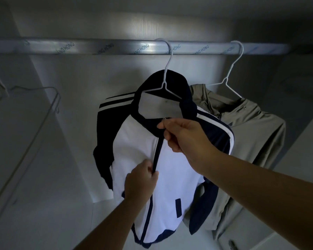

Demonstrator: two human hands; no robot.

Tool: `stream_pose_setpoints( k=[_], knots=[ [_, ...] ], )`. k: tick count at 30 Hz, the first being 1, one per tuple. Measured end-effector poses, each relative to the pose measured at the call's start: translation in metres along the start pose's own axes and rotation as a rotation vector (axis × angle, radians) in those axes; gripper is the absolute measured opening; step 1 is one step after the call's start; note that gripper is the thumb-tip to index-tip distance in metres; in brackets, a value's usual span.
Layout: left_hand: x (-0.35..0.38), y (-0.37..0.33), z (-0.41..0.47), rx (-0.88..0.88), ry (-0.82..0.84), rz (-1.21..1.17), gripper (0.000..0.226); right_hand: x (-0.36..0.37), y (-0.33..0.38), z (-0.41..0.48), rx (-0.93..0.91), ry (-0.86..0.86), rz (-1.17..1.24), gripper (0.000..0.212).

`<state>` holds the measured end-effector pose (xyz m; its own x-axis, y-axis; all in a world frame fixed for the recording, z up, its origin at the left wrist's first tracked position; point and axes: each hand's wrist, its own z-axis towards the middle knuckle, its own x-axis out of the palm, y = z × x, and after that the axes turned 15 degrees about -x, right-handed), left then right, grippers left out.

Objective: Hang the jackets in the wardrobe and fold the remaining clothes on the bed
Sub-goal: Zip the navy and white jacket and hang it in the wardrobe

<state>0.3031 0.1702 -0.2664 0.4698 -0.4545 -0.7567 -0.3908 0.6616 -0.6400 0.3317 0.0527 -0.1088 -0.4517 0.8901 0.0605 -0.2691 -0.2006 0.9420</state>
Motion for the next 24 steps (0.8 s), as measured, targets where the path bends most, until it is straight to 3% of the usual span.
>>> stream_pose_setpoints(
  k=[3, 7, 9, 11, 14, 15, 16, 18, 19, 21, 24],
  knots=[
    [-0.029, -0.028, 0.017, 0.006, -0.023, -0.300, 0.015, -0.009, 0.005, 0.003, -0.001, 0.088, -0.224, 0.030],
    [-0.074, -0.056, 0.051, -0.056, -0.159, -0.632, 0.005, -0.064, 0.009, 0.016, -0.354, -0.130, -0.890, 0.012],
    [-0.092, -0.064, 0.073, -0.104, -0.217, -0.705, 0.008, -0.088, 0.005, 0.019, -0.305, -0.082, -1.056, 0.018],
    [-0.105, -0.070, 0.092, -0.085, -0.217, -0.676, 0.012, -0.098, -0.005, 0.017, -0.207, 0.076, -1.078, 0.029],
    [-0.107, -0.075, 0.106, -0.153, -0.017, -0.515, 0.045, -0.099, -0.014, 0.017, -0.288, 0.198, -1.119, 0.016],
    [-0.106, -0.077, 0.106, -0.167, -0.008, -0.461, 0.046, -0.102, -0.012, 0.019, -0.284, 0.222, -1.102, 0.019],
    [-0.105, -0.080, 0.103, -0.121, -0.076, -0.430, 0.039, -0.106, -0.011, 0.022, -0.240, 0.249, -1.039, 0.022],
    [-0.107, -0.091, 0.092, 0.142, -0.310, -0.392, 0.021, -0.117, -0.010, 0.022, -0.041, 0.327, -0.777, 0.020],
    [-0.105, -0.098, 0.086, 0.269, -0.343, -0.356, 0.018, -0.122, -0.011, 0.018, 0.075, 0.371, -0.623, 0.018],
    [-0.095, -0.118, 0.078, 0.305, -0.202, -0.273, 0.021, -0.134, -0.018, 0.010, 0.243, 0.495, -0.545, 0.019],
    [-0.083, -0.146, 0.077, -0.028, 0.182, -0.286, 0.034, -0.145, -0.033, 0.000, 0.241, 0.594, -0.854, 0.015]
  ],
)
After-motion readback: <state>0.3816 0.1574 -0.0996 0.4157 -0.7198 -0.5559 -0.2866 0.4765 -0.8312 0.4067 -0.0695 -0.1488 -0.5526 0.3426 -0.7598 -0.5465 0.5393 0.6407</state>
